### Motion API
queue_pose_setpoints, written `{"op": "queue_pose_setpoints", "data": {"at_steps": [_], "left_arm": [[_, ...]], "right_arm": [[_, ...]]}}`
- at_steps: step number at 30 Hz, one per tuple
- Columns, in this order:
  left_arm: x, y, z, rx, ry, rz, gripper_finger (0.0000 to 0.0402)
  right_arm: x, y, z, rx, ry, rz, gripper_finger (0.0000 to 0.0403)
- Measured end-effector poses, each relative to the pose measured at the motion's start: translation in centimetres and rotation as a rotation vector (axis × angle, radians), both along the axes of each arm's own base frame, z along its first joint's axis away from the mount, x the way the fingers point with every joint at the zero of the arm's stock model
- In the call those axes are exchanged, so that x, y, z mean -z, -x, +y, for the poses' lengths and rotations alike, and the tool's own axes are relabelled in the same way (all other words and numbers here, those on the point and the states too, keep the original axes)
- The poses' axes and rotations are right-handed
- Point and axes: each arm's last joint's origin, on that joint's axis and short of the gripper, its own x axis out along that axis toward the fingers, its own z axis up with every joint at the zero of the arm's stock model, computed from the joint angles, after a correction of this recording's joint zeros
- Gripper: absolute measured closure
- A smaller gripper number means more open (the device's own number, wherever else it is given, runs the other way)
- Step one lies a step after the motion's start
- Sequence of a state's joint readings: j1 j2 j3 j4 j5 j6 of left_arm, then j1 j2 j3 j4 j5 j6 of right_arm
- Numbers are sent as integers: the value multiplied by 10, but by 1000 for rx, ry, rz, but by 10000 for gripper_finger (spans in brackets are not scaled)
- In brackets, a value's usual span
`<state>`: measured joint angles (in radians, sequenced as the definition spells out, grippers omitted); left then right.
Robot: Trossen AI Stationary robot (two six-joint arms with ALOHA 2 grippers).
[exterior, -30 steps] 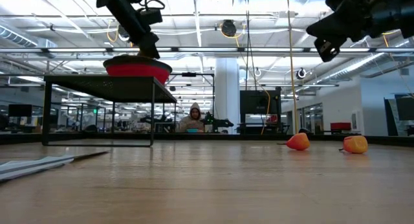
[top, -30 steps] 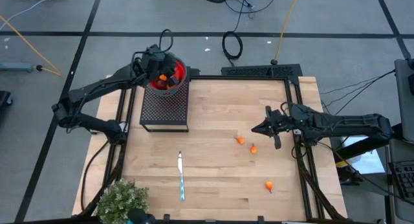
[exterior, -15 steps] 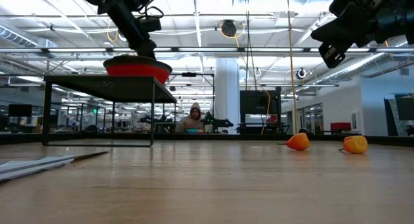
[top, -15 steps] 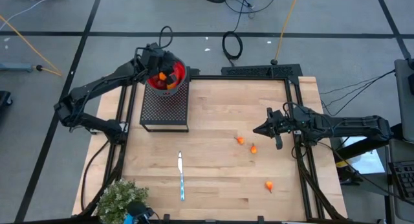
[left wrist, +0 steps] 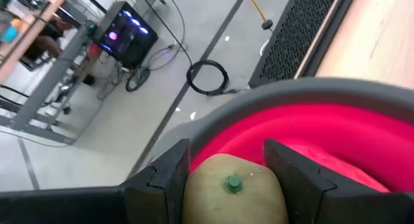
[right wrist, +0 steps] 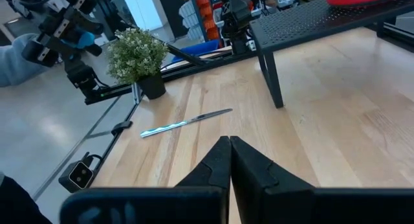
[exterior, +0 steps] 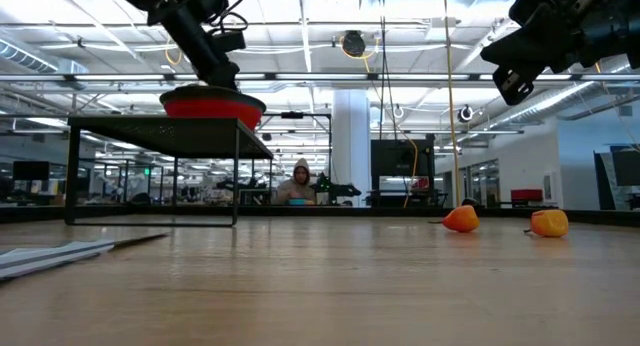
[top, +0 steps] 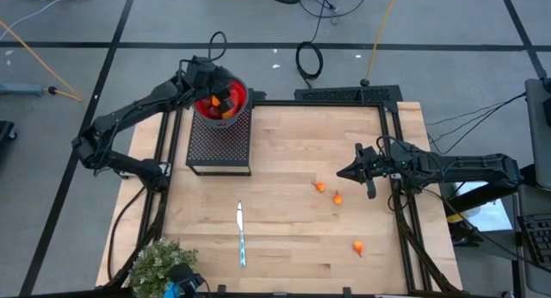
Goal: Pick & Place Fruit
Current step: Put the kiwi into the red strainer bowl on the shelf, then put the peach into the red strainer bowl on the shelf
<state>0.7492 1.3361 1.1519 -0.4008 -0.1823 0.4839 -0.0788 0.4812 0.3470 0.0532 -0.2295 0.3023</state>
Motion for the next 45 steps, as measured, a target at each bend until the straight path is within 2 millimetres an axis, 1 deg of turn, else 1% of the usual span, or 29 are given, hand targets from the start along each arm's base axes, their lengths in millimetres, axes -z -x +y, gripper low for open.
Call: {"op": "queue_pose_setpoints", "data": {"at_steps": [4, 9, 13, 18, 22, 27, 29, 32, 36, 38, 41, 45], "left_arm": [[3, 4, 1, -17, 36, 8, 214], [3, 4, 1, -21, 40, 9, 192], [3, 4, 2, -19, 38, 10, 182], [1, 3, 2, -19, 26, -9, 173], [1, 2, 2, 13, 39, -31, 159], [-2, 3, 2, -12, 24, -29, 141], [-13, 5, 0, -30, 14, -65, 138], [-43, 7, -10, -54, -3, -192, 138], [-79, 14, -32, -47, 61, -433, 145], [-93, 19, -45, -18, 92, -529, 152], [-106, 28, -63, 45, 135, -613, 165], [-115, 40, -86, 119, 203, -675, 186]], "right_arm": [[0, 0, 0, 0, 0, 0, 403], [0, 0, 0, 0, 0, 1, 403], [0, 0, 0, 0, 0, 1, 403], [0, 0, 0, 0, 0, 0, 403], [0, 0, 0, 0, 0, 0, 403], [0, 0, 0, -1, -1, 0, 403], [0, 0, 0, -1, -1, 1, 403], [0, 0, 0, -2, -1, 0, 403], [0, 0, 0, -3, -1, 1, 403], [0, 0, 0, -3, -1, 1, 403], [0, 0, 0, -4, 4, 0, 403], [0, 0, 0, -5, 10, -1, 403]]}}
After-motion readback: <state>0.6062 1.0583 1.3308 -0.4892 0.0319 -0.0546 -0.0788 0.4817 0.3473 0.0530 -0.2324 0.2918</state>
